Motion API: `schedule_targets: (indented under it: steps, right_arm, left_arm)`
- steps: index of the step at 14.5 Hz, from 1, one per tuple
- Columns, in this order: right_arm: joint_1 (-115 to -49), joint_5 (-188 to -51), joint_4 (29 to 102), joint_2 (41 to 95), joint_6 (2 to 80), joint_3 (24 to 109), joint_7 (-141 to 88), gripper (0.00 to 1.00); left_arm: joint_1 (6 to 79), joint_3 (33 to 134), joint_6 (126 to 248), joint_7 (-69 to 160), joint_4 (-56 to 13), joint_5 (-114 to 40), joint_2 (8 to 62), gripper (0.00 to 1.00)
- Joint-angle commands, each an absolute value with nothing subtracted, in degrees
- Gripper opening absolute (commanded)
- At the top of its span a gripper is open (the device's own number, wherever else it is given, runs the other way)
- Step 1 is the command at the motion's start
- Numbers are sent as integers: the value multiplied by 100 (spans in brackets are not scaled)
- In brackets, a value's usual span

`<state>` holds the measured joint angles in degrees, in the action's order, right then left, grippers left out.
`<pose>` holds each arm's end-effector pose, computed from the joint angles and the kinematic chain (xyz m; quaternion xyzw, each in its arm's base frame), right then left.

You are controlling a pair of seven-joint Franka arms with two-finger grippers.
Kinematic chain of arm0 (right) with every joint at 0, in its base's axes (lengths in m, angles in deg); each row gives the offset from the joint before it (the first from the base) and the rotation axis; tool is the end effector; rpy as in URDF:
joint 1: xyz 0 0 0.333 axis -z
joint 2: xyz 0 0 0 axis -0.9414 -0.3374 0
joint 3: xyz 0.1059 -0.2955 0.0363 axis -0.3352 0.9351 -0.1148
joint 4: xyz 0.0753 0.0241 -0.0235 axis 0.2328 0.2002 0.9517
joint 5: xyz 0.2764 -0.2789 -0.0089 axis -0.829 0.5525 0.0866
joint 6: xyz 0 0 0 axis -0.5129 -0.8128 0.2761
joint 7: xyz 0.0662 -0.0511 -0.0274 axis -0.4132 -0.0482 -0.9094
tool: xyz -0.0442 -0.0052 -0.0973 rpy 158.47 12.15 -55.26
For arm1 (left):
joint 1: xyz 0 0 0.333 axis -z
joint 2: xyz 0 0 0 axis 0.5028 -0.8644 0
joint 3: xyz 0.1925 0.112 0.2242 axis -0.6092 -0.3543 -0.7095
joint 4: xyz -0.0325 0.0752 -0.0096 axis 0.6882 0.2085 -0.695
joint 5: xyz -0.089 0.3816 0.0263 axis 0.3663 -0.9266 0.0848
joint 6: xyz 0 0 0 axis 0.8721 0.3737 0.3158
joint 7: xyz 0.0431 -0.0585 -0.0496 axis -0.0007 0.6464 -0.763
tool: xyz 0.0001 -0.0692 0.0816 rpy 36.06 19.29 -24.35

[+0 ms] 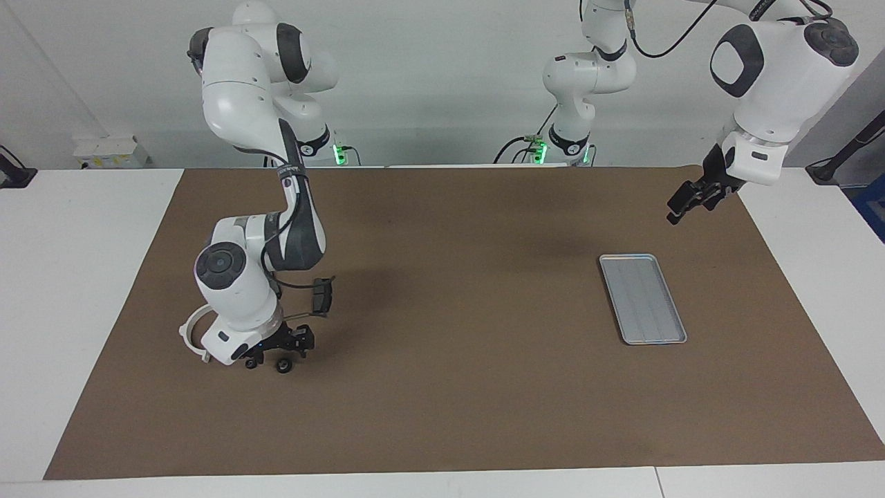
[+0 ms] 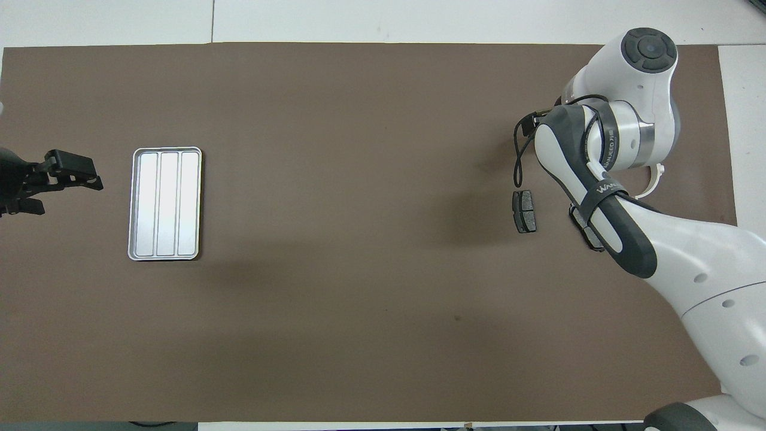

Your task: Pick bearing gear from pile to tray

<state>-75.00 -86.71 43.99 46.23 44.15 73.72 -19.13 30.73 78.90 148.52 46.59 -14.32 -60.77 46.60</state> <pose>0.7194 0.0536 0.3123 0.9981 0.0578 0.0088 0.0183 0.5533 0.0069 0.5597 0.9876 0.1558 -0.0009 0.0171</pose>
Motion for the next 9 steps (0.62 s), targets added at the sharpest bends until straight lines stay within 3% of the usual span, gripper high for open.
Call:
schedule_targets:
  steps: [1,9]
  right_arm:
    - [-7459,-8537,4219,4404,4571,7343,-1784,91]
    - [-7441,-8537,4219,4289,4712,7343,-1643,85]
  left_arm:
    - [3124,7835,14851,4618,-1453,-6007,4727,100]
    - [3124,7835,14851,4610,-1453,-6007,4718,100]
